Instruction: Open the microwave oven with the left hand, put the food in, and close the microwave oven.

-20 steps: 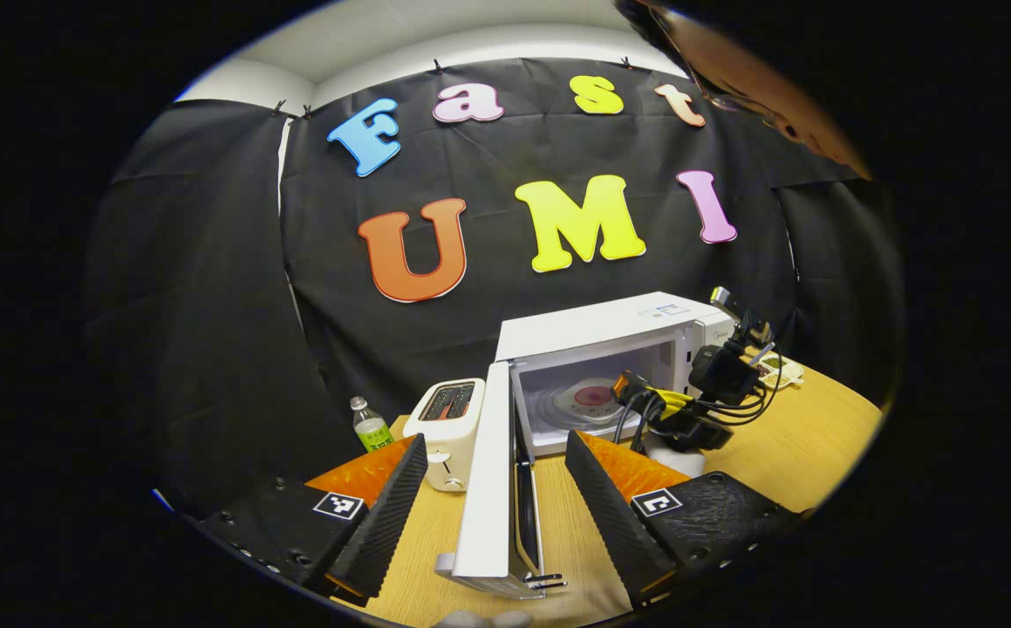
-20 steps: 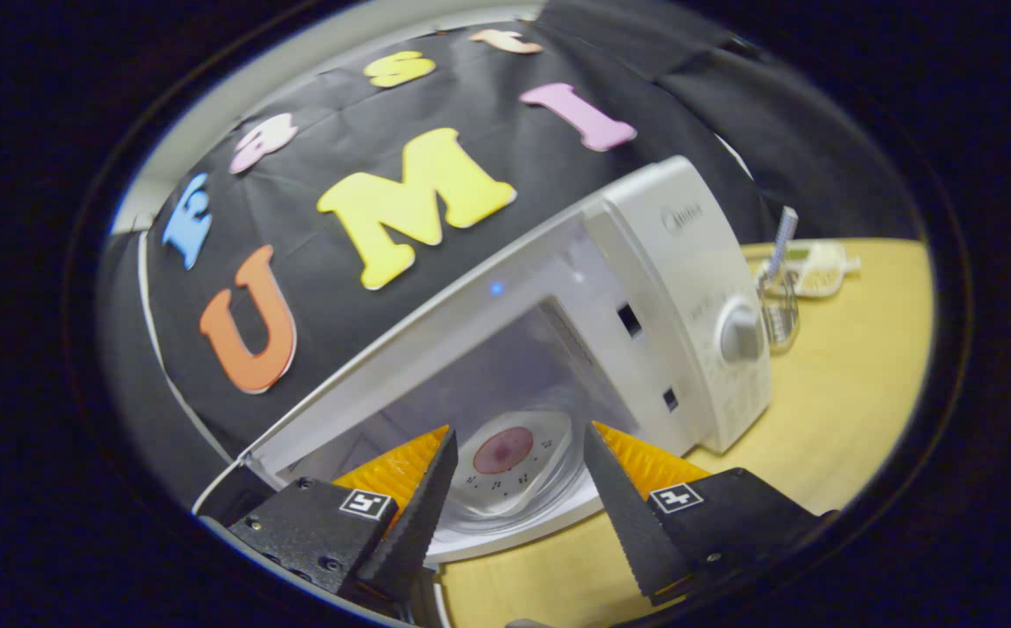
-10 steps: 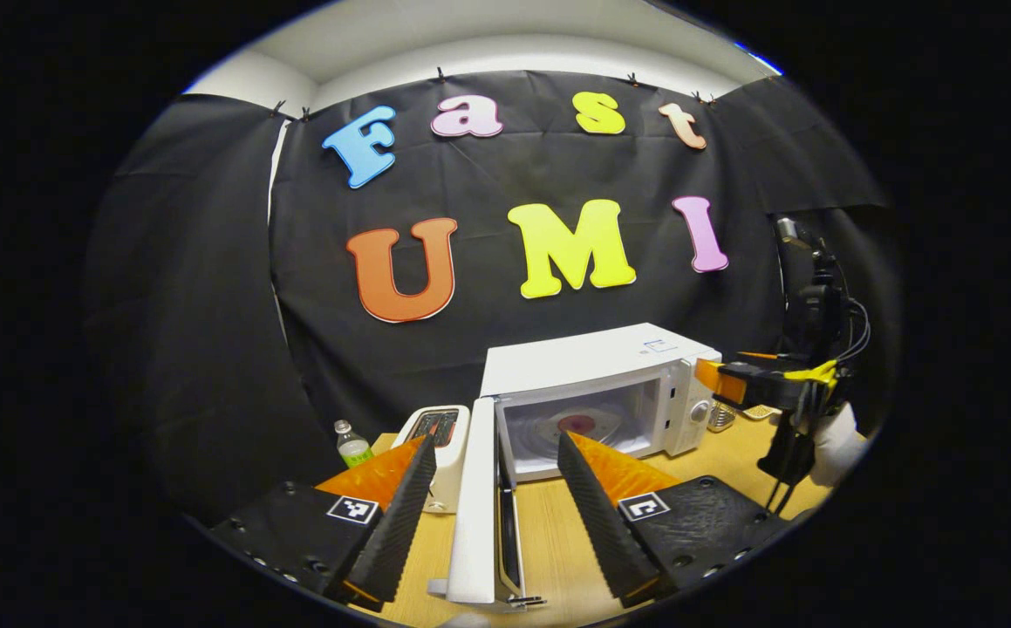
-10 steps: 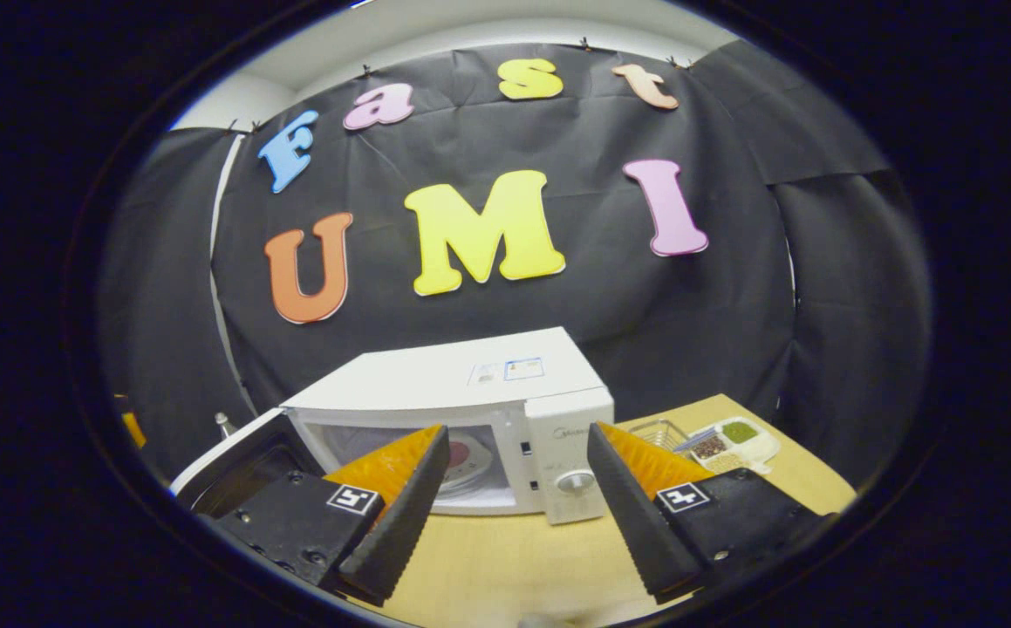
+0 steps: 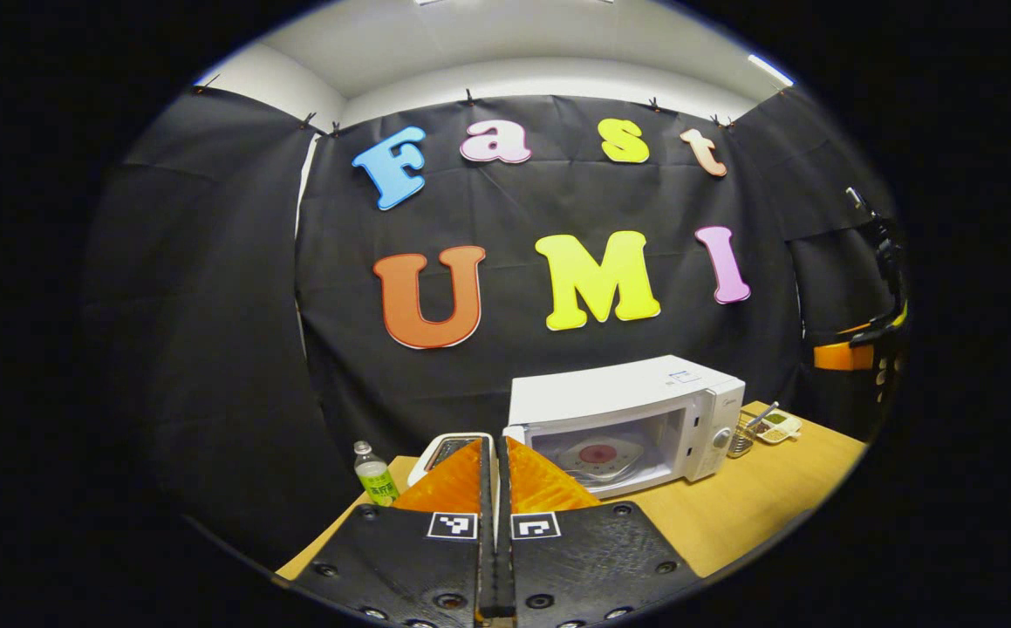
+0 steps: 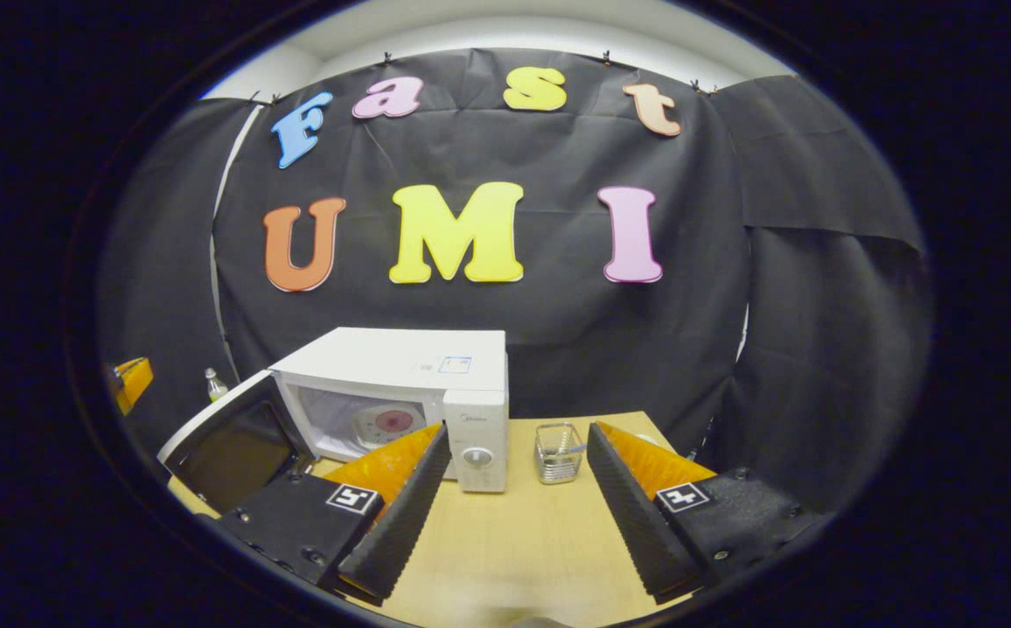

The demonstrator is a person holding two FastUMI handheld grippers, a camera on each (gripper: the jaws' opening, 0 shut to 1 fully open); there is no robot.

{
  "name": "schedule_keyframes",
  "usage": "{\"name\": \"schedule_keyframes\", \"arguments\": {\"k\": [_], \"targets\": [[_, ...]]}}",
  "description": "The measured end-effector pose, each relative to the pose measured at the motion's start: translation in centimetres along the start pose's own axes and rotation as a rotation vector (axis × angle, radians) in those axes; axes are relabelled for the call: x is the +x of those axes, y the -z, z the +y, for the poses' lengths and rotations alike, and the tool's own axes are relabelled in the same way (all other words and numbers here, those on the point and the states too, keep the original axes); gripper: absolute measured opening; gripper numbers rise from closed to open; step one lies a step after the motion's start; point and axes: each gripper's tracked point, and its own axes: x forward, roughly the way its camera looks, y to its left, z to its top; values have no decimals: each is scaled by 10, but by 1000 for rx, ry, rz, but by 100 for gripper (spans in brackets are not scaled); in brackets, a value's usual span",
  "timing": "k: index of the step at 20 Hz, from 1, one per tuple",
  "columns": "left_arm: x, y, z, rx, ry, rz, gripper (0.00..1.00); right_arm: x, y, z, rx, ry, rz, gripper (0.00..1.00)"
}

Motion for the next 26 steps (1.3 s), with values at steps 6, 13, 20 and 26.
{"name": "schedule_keyframes", "arguments": {"k": [6,13,20,26], "targets": [[-29,87,49,43,-73,105,0,-22,-10,-11,-18,10,15,92],[-38,145,32,-12,-22,179,0,-42,-11,-22,7,33,34,100],[-36,147,-24,-15,49,169,0,-31,-16,-34,7,15,51,100],[-29,154,-121,-18,210,184,0,-24,-15,-57,15,18,71,92]]}}
